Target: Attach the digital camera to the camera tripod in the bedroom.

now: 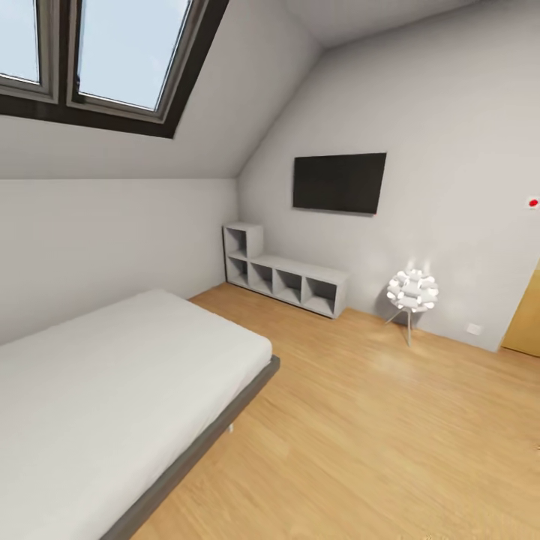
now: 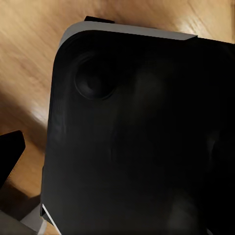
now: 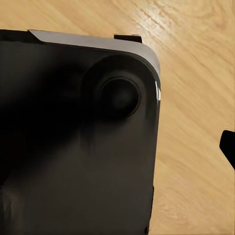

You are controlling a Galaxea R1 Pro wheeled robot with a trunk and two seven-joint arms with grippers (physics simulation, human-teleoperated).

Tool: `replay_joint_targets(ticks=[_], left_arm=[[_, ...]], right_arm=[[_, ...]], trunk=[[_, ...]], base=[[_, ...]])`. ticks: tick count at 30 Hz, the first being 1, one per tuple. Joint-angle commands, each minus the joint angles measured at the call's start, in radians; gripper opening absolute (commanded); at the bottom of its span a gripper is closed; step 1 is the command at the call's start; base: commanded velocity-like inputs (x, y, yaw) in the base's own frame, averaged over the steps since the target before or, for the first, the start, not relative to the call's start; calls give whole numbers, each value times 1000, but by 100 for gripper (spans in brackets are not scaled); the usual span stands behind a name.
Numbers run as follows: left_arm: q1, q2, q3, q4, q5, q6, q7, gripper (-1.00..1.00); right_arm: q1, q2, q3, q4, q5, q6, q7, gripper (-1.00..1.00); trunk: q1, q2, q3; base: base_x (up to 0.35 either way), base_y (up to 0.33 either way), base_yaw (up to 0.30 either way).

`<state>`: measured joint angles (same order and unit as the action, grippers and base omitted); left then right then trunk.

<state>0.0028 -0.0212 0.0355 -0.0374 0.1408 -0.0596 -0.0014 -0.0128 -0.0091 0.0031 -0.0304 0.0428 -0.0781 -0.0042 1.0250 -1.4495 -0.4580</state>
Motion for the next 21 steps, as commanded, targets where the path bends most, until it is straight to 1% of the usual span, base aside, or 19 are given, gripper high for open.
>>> replay_joint_targets(ticks=[1, 21], left_arm=[[0, 0, 3, -1, 6, -2, 0, 100], [0, 0, 3, -1, 7, -2, 0, 100]], right_arm=[[-1, 0, 0, 1, 5, -3, 0, 100], [-1, 0, 0, 1, 5, -3, 0, 100]], trunk=[[0, 0, -1], [0, 0, -1]], base=[[0, 0, -284], [0, 0, -285]])
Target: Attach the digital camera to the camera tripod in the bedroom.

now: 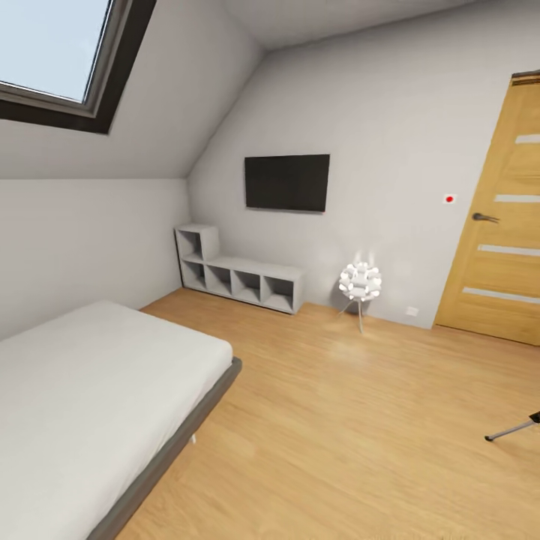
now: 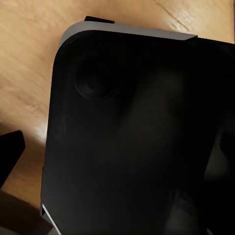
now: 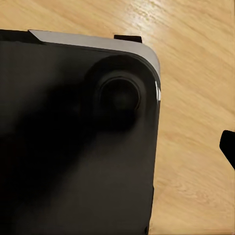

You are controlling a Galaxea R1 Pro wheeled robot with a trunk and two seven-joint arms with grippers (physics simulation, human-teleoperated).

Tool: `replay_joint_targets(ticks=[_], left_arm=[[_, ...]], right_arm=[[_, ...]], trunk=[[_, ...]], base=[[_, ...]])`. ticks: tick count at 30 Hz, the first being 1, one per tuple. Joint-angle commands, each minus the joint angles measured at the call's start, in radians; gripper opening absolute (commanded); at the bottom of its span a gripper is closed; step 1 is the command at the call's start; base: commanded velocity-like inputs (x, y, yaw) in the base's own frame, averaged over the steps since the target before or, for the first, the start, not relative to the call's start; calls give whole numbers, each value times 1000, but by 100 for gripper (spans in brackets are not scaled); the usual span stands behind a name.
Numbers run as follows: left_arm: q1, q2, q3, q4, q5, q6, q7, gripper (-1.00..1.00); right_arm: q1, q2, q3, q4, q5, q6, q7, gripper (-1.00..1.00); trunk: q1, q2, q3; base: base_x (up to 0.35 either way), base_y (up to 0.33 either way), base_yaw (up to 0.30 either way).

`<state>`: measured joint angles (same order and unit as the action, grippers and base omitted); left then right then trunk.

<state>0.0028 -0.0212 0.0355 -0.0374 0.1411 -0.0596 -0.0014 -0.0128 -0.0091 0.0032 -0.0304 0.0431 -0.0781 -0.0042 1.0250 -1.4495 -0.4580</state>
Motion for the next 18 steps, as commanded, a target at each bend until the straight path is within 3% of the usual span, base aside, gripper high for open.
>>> replay_joint_targets(ticks=[1, 14, 18], left_arm=[[0, 0, 3, -1, 6, -2, 0, 100], [0, 1, 3, -1, 8, -2, 0, 100], [0, 1, 3, -1, 15, -2, 0, 100]], right_arm=[[-1, 0, 0, 1, 4, -3, 0, 100], [-1, -2, 0, 1, 4, -3, 0, 100], [0, -2, 0, 1, 5, -4, 0, 100]], trunk=[[0, 0, -1], [0, 0, -1], [0, 0, -1]], base=[[0, 0, -285], [0, 0, -282], [0, 0, -118]])
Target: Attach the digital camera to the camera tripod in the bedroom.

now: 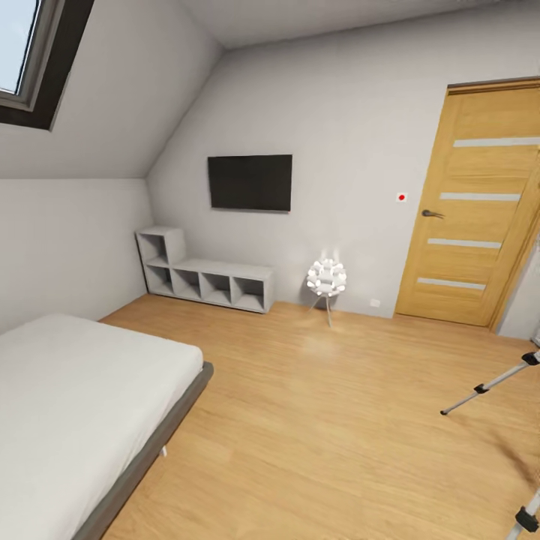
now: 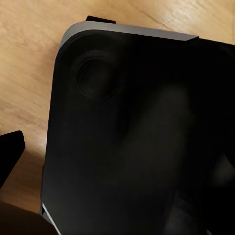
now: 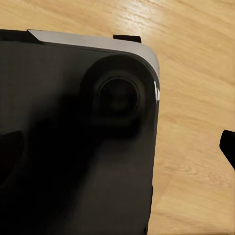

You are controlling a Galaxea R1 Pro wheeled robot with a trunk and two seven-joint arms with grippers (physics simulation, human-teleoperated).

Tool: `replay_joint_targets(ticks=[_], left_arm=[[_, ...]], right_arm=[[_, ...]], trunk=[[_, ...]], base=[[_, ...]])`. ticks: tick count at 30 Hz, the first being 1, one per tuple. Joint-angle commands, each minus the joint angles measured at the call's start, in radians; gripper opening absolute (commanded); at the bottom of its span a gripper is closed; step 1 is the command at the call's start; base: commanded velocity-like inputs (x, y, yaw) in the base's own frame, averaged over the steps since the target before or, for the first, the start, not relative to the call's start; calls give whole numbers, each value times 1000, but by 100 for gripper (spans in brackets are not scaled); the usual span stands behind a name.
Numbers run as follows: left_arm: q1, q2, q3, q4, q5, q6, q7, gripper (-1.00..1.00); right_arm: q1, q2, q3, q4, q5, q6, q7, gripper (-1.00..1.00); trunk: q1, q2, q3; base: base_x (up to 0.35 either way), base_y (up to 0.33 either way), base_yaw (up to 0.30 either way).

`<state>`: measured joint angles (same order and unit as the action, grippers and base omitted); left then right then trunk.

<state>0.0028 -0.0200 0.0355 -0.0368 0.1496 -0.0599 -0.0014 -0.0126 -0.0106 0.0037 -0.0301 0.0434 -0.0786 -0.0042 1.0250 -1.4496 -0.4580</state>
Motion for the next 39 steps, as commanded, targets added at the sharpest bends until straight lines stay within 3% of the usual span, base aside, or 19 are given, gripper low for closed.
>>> replay_joint_targets(ticks=[1, 16, 27, 39], left_arm=[[0, 0, 3, -1, 8, -1, 0, 100], [0, -1, 2, -1, 16, -1, 0, 100], [0, -1, 3, -1, 16, -1, 0, 100], [0, -2, 3, -1, 16, -1, 0, 100]], right_arm=[[-1, 0, 0, 1, 5, -3, 0, 100], [-1, -3, 2, 1, 7, -4, 0, 100], [-1, -3, 2, 1, 7, -4, 0, 100], [-1, -3, 2, 1, 7, -4, 0, 100]], trunk=[[0, 0, -1], [0, 0, -1], [0, 0, -1], [0, 0, -1]], base=[[0, 0, -57], [0, 6, -9], [0, 219, 0], [0, 29, 0]])
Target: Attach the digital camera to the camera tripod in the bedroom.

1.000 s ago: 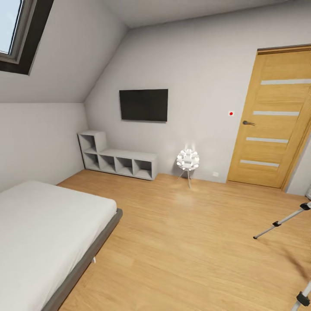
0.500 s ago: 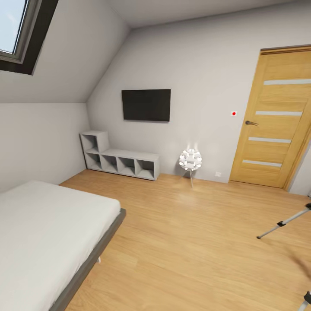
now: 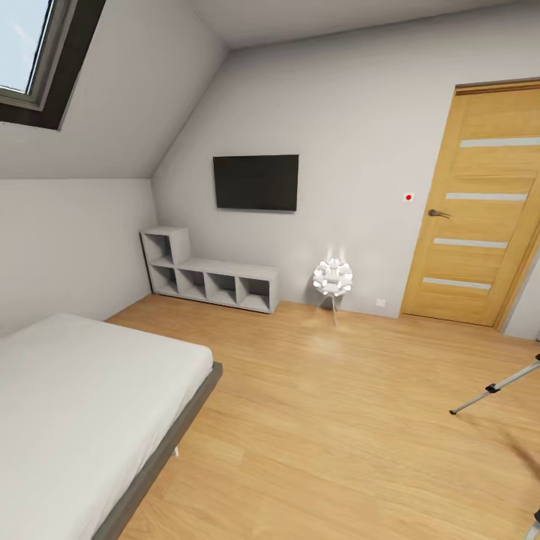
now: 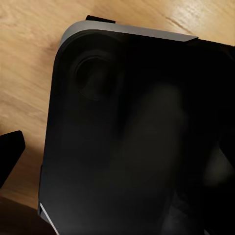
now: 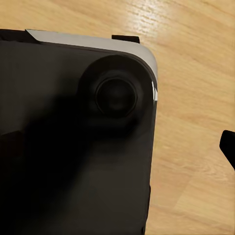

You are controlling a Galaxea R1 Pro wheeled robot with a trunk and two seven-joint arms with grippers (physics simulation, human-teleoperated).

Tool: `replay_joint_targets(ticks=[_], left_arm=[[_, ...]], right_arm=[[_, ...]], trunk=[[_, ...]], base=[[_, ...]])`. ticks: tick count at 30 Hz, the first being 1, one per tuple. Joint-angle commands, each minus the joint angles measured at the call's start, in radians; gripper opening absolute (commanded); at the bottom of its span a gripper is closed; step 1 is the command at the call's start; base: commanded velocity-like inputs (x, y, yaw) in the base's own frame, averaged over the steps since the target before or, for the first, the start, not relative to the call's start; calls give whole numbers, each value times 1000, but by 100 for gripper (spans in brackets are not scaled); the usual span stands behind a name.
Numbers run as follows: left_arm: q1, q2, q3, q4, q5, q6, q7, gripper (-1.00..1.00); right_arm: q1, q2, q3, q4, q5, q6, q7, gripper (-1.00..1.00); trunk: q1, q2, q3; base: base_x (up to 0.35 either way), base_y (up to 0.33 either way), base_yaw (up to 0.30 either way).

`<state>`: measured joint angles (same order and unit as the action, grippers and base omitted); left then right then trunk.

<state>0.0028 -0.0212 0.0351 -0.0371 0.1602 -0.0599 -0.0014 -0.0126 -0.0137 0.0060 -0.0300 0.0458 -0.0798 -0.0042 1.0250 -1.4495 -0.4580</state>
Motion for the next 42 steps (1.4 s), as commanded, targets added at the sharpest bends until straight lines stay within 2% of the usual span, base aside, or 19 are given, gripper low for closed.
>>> replay_joint_targets(ticks=[1, 6, 19, 42], left_arm=[[0, 0, 3, -1, 5, -1, 0, 100], [0, 0, 3, -1, 5, -1, 0, 100], [0, 1, 2, -1, 5, -1, 0, 100], [0, 1, 2, -1, 6, -1, 0, 100]], right_arm=[[0, 0, 0, 1, 5, -3, 0, 100], [-1, 2, -2, 1, 4, -3, -1, 100], [-1, 3, -1, 1, 3, -3, -1, 100], [-1, -1, 0, 1, 5, -3, -1, 100]], trunk=[[0, 0, -1], [0, 0, -1], [0, 0, -1], [0, 0, -1]], base=[[0, 1, 0], [0, 0, -18], [0, 0, -176], [0, 0, -9]])
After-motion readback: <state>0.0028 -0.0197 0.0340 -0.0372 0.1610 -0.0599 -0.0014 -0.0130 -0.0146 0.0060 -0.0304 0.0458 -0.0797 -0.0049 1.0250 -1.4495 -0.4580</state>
